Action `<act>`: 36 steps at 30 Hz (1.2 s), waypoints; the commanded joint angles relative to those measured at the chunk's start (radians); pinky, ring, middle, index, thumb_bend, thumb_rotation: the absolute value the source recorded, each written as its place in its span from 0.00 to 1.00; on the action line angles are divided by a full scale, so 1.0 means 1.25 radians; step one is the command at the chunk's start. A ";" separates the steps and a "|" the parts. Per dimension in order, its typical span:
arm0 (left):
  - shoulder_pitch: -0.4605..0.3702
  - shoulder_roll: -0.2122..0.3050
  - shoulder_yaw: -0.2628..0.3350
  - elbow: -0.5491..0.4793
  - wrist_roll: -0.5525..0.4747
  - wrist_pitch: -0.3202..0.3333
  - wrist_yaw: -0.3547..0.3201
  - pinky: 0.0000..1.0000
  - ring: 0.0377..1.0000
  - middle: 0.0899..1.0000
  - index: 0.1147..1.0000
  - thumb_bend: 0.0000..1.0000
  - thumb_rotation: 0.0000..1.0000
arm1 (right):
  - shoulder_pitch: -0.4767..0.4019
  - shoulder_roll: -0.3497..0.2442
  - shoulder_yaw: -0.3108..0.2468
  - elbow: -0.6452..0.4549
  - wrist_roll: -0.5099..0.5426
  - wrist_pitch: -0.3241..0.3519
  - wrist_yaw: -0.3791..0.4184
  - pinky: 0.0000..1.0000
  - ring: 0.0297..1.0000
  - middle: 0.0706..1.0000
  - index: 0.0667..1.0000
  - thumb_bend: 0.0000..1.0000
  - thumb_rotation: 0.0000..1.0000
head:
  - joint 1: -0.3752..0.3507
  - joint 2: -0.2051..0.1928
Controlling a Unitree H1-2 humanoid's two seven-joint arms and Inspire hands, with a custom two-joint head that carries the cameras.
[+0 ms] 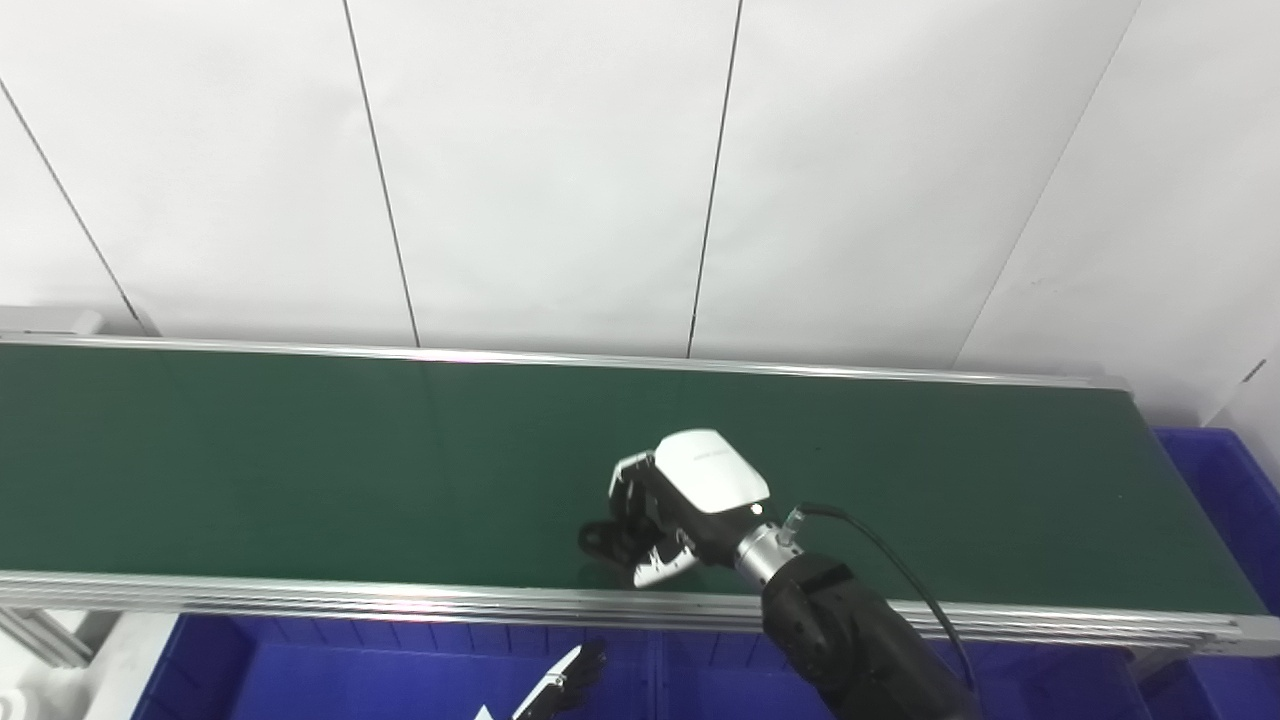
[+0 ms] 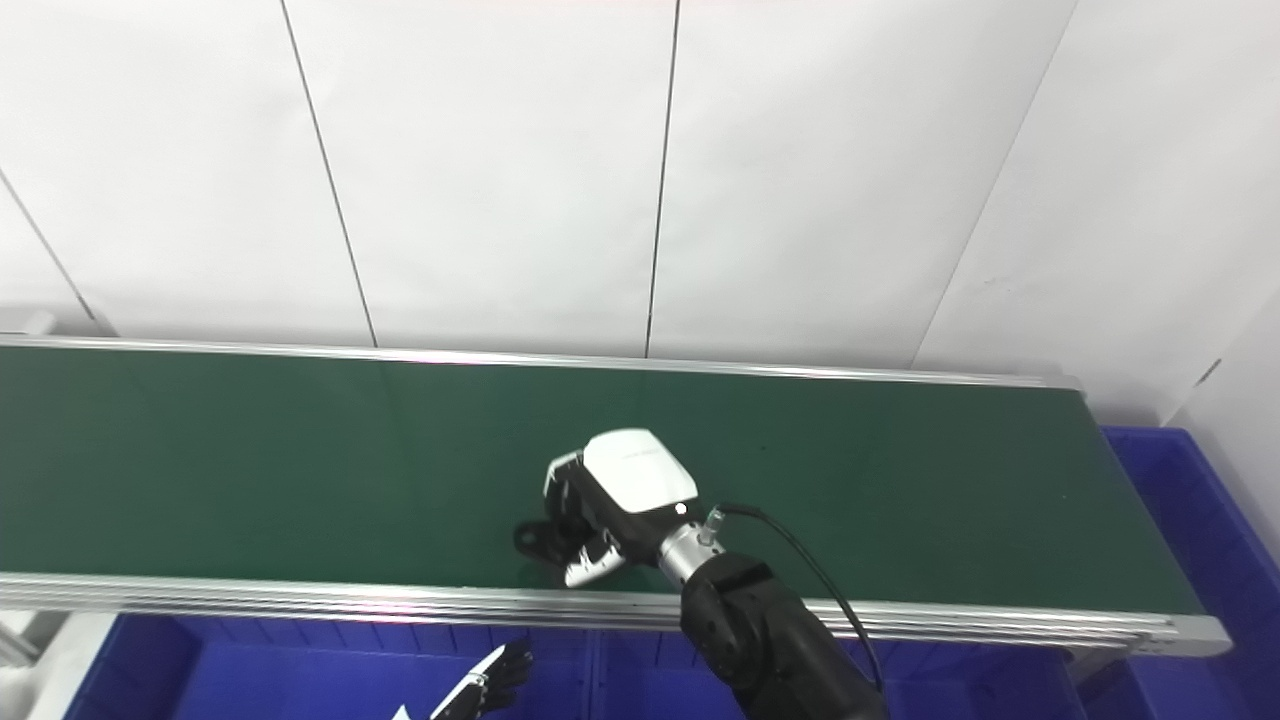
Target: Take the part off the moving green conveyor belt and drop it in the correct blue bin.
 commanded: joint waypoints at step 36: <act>0.026 -0.063 0.088 -0.056 0.002 -0.018 -0.040 0.88 0.91 0.92 0.92 0.71 0.62 | 0.447 -0.136 -0.279 -0.139 0.119 -0.074 -0.097 0.26 0.33 0.44 0.45 0.52 0.00 | 0.042 0.098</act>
